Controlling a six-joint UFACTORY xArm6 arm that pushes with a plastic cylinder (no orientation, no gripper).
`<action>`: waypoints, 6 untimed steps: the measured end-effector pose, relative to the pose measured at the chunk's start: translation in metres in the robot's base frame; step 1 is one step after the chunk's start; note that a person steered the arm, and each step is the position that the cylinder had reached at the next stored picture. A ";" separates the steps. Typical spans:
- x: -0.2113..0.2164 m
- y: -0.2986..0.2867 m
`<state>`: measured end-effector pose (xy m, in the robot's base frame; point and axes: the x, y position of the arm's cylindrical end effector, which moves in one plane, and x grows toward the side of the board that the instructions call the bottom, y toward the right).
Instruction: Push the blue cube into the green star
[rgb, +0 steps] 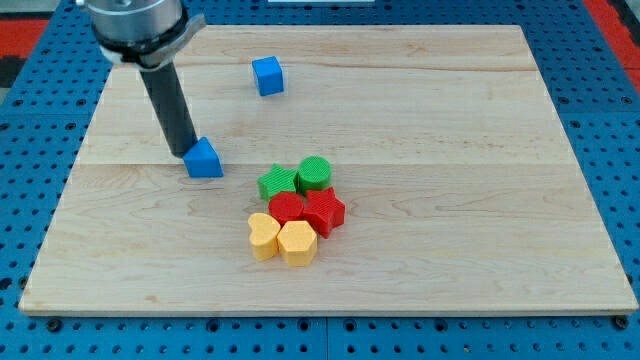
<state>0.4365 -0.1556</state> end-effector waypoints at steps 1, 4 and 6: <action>0.020 0.050; -0.043 0.026; -0.176 0.034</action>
<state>0.2602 -0.1217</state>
